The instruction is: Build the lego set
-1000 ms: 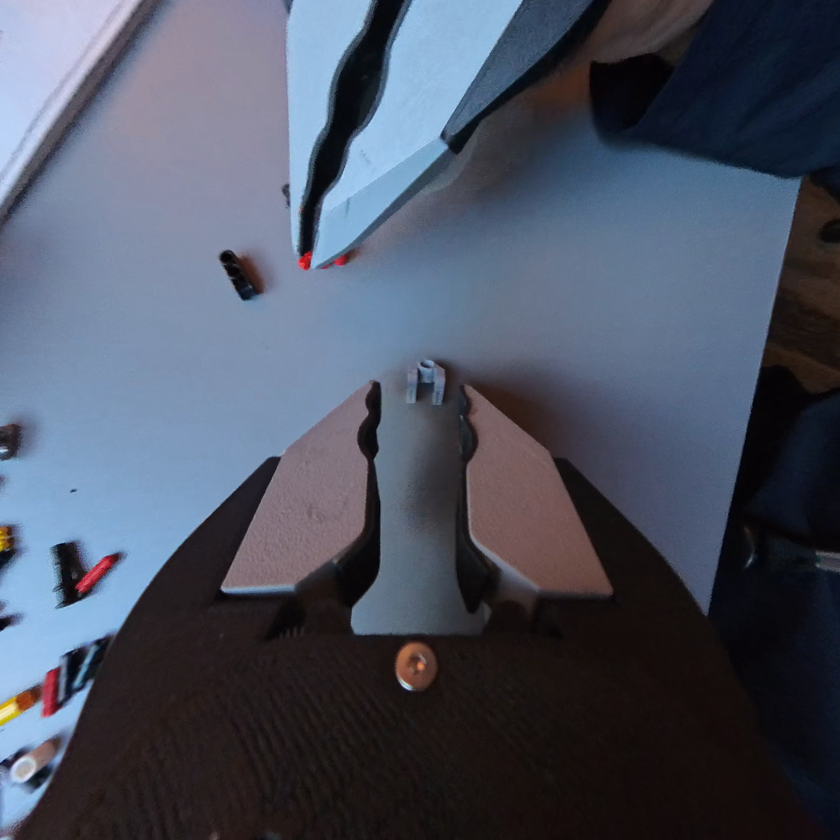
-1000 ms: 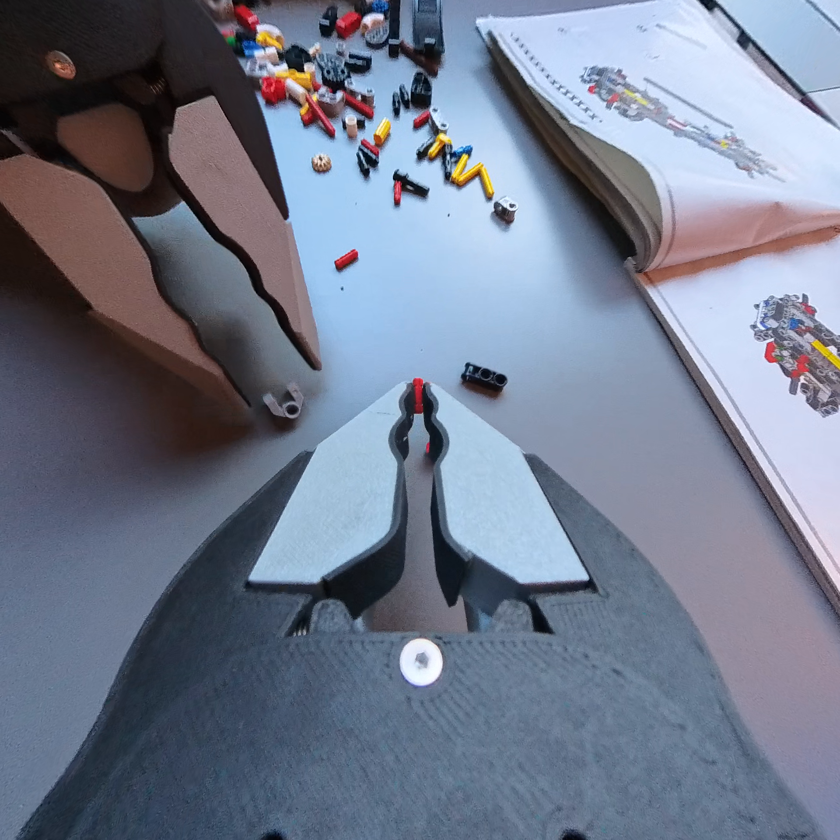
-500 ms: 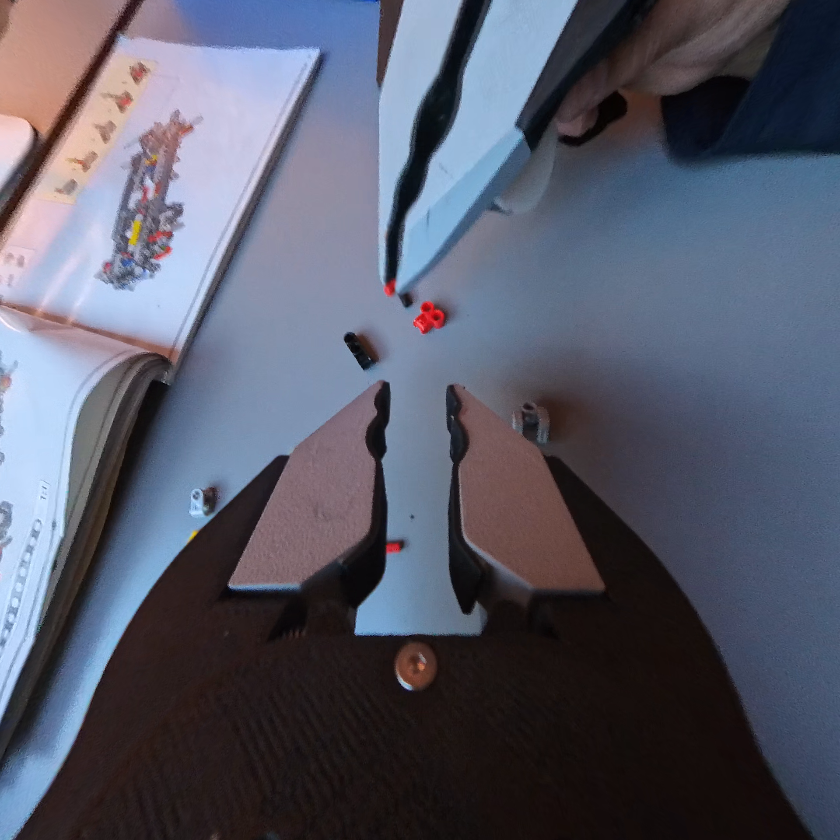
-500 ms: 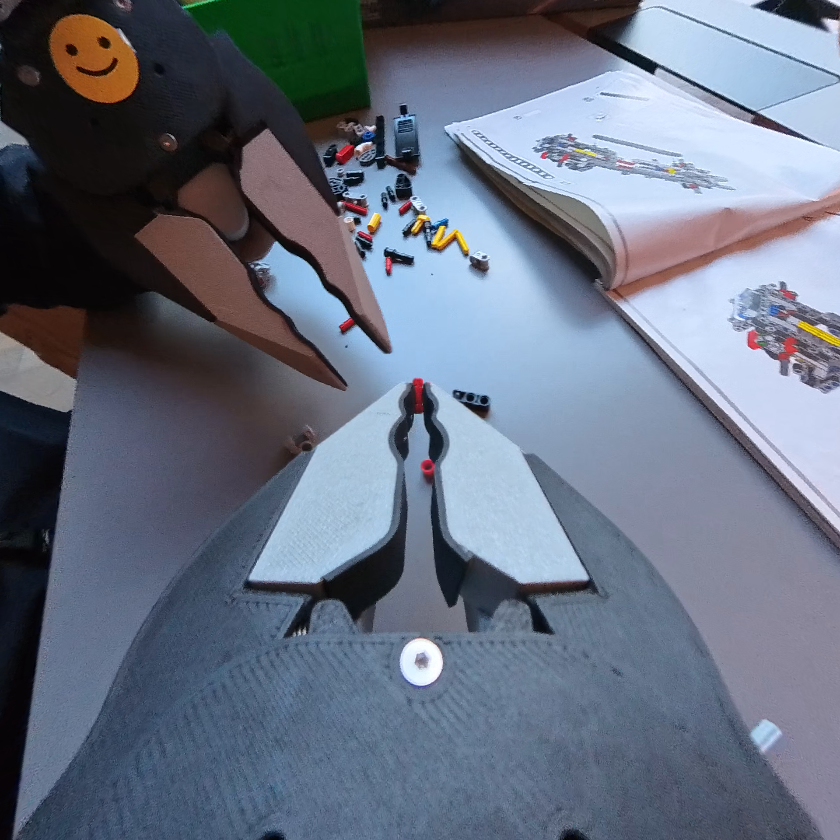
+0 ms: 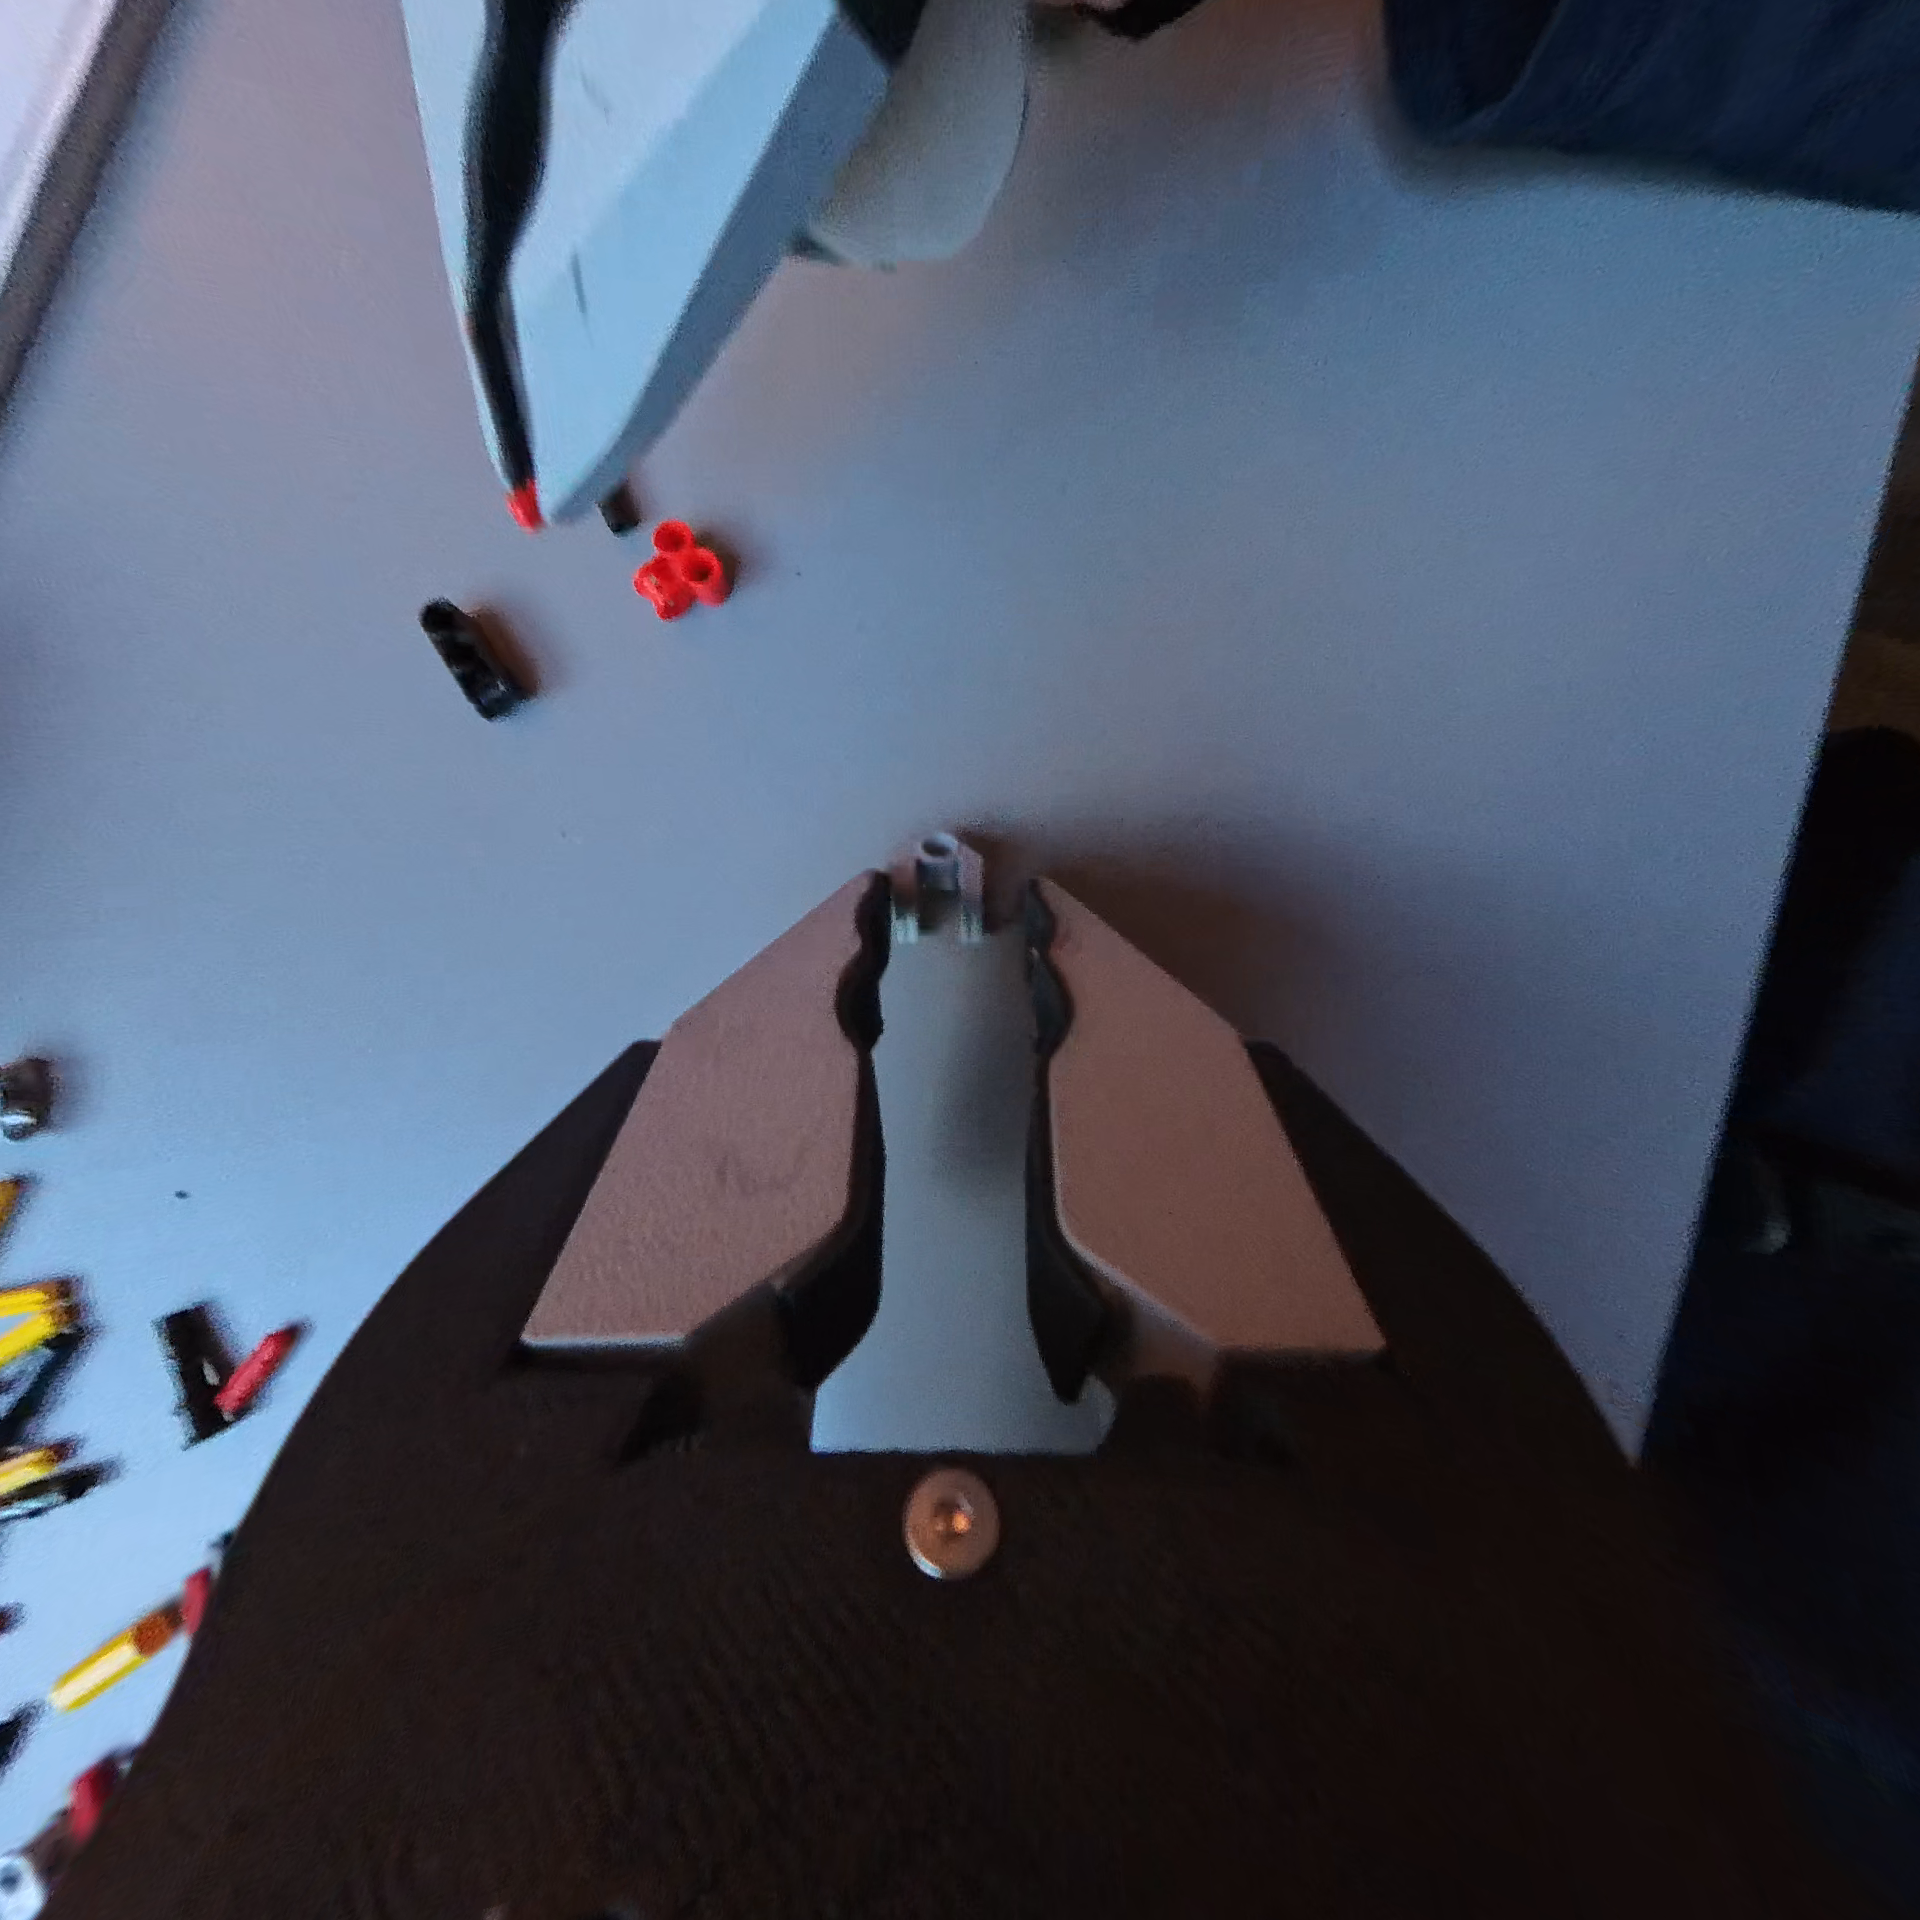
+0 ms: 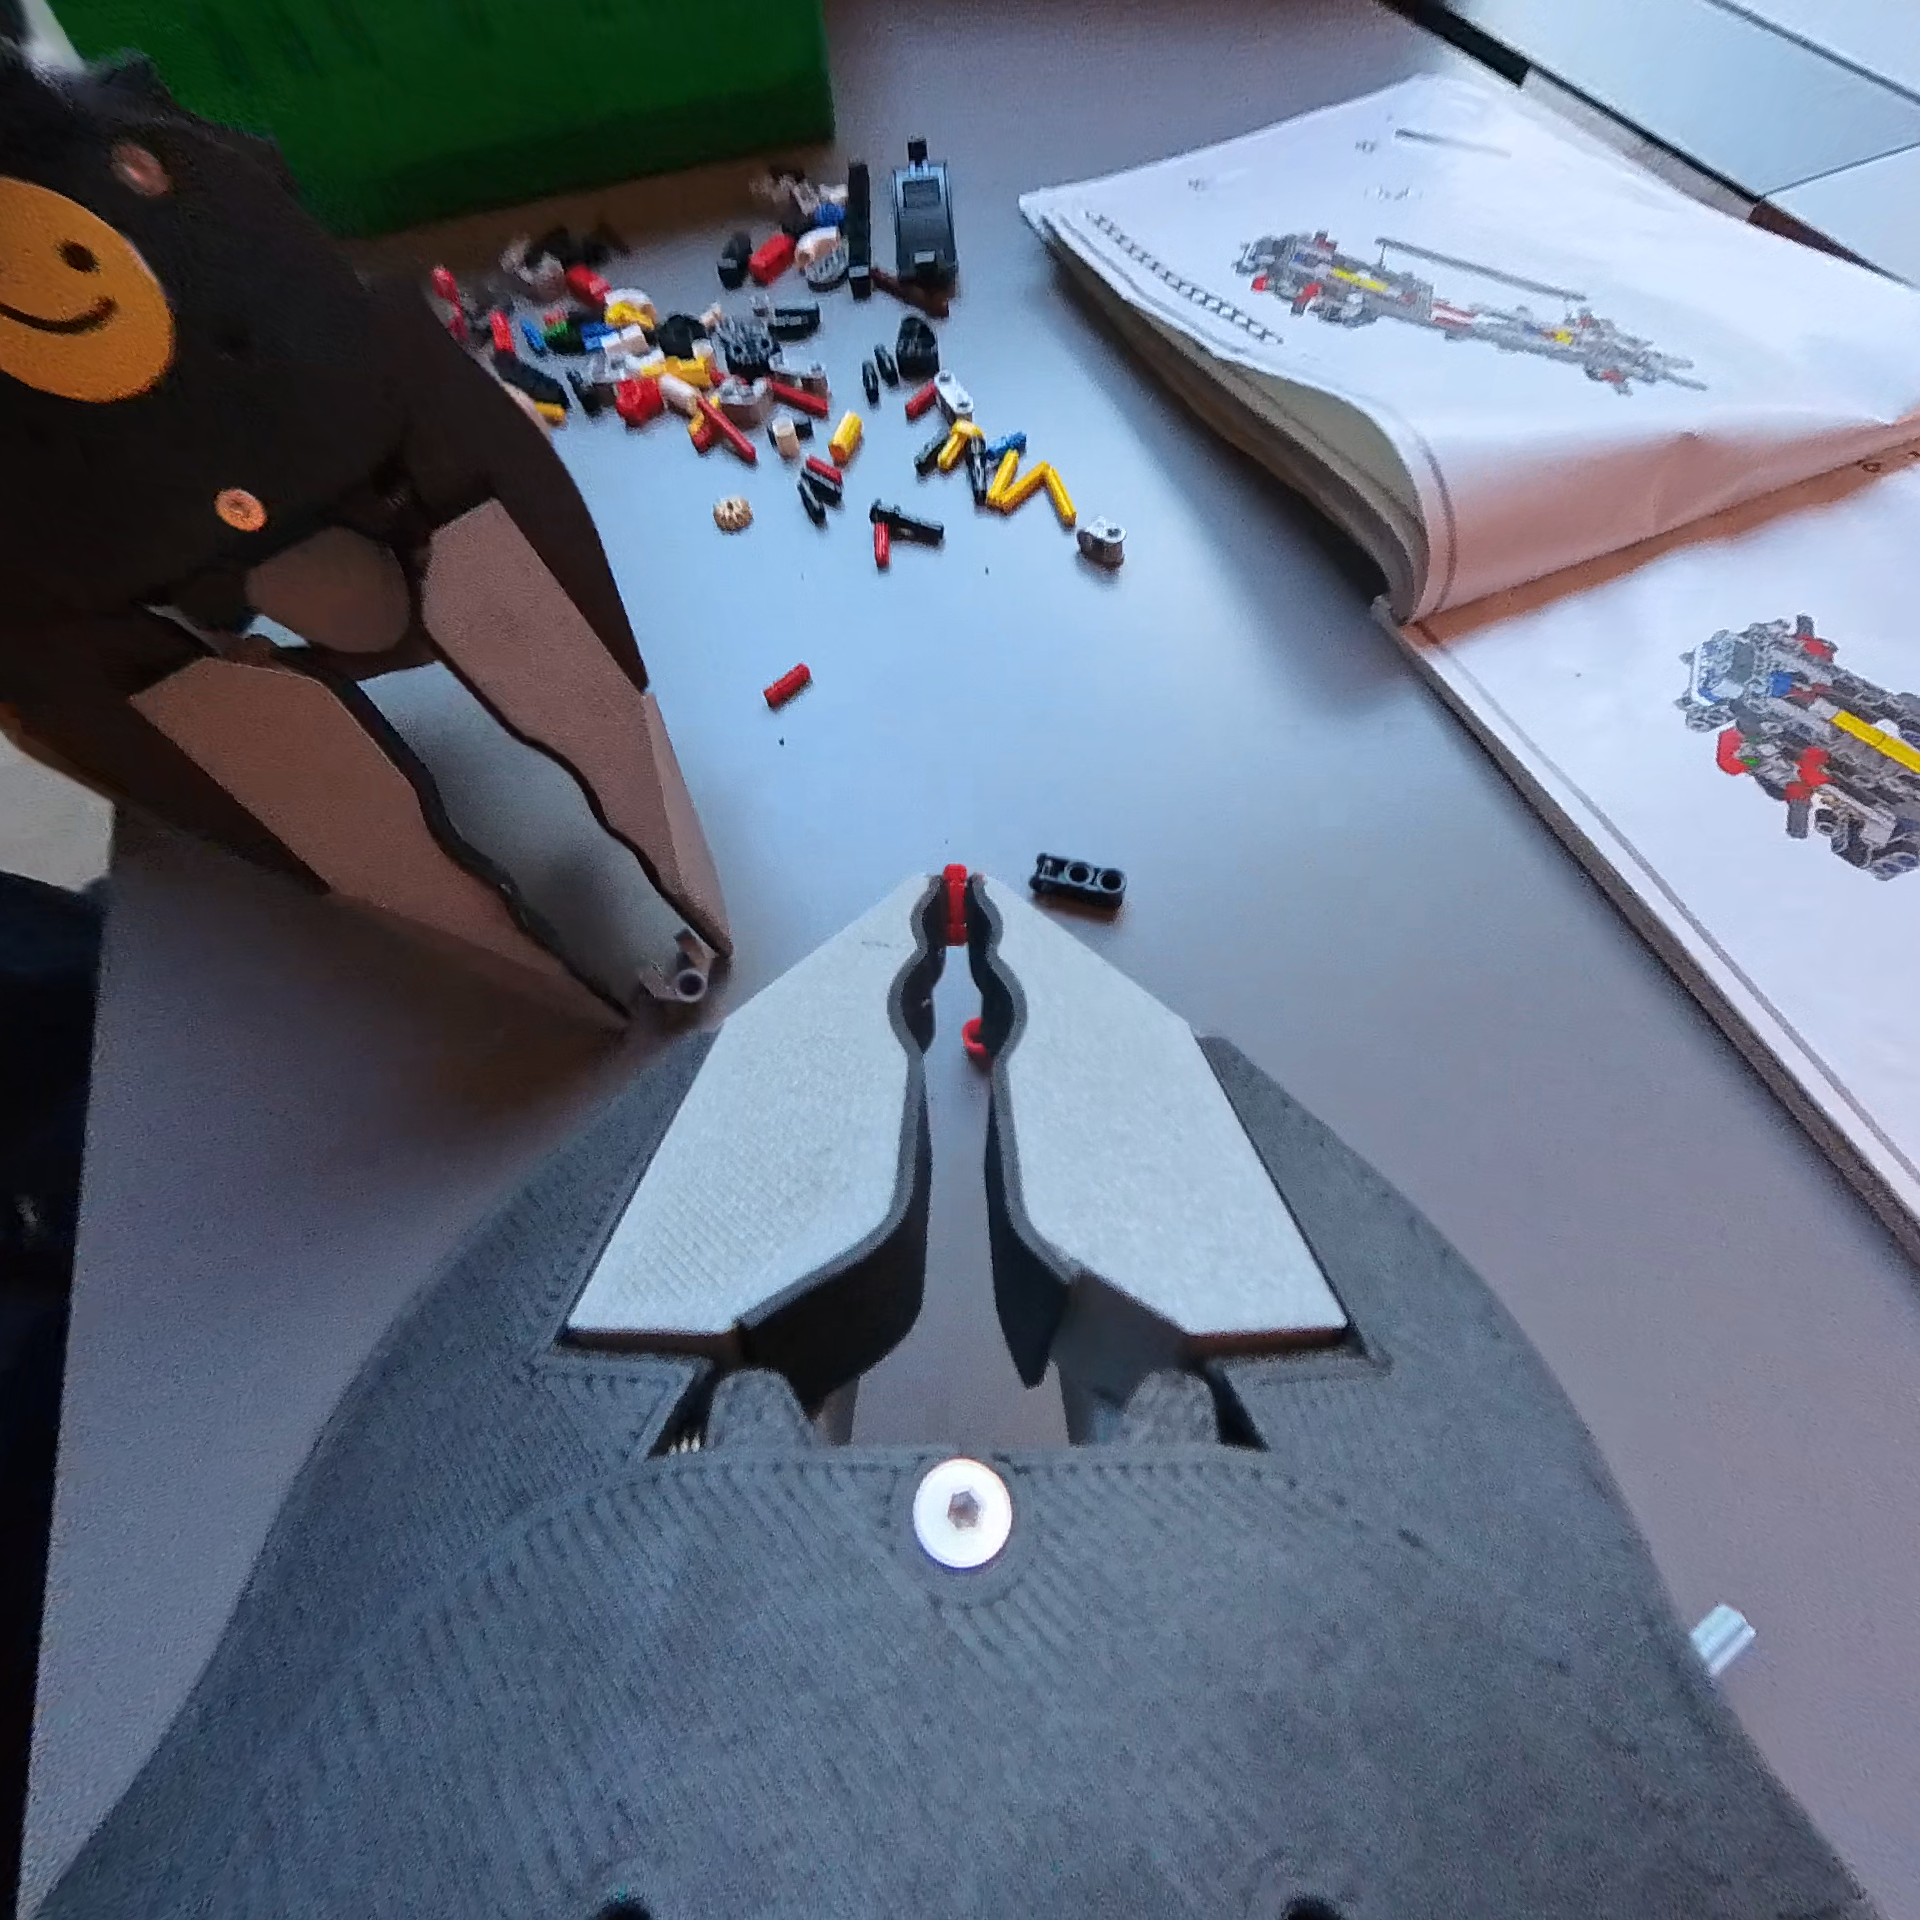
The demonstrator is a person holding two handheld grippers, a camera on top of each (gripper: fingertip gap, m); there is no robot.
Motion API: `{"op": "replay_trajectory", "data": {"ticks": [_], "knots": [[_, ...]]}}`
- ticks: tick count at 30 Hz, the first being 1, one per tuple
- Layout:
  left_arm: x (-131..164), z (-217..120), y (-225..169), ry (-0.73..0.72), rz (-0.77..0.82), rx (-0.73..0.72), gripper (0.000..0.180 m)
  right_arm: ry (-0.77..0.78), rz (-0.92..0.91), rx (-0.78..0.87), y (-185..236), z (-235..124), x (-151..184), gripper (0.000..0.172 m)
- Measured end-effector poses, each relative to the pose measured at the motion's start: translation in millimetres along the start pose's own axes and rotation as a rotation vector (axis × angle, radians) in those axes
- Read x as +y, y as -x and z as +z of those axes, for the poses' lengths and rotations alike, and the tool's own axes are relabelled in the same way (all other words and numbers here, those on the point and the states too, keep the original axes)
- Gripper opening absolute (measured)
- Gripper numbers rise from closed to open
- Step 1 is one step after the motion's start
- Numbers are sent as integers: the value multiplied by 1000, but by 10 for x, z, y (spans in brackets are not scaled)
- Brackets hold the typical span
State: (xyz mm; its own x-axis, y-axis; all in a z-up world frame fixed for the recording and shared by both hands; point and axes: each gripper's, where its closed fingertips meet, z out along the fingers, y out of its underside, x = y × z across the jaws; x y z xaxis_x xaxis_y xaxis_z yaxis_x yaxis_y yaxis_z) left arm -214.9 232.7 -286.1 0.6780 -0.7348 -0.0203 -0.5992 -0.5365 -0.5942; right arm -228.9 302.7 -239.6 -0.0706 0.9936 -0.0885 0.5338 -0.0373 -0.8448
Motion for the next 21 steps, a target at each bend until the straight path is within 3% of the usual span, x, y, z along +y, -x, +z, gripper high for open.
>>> {"op": "replay_trajectory", "data": {"ticks": [3, 8, 11, 21], "knots": [[-60, 24, 113, -26, 119, -106, 15, 35, -21, -20, 61, 31, 50, 0], [-62, -27, 246, 27, 585, -405, 15, 129, -20, -125, 279, 103, 196, 0], [-59, -48, 171, 45, 804, -503, 15, 201, -17, -163, 366, 150, 328, 0], [-9, -135, -33, -45, 763, -493, 23, 254, -118, -267, 765, 286, 435, 0]]}}
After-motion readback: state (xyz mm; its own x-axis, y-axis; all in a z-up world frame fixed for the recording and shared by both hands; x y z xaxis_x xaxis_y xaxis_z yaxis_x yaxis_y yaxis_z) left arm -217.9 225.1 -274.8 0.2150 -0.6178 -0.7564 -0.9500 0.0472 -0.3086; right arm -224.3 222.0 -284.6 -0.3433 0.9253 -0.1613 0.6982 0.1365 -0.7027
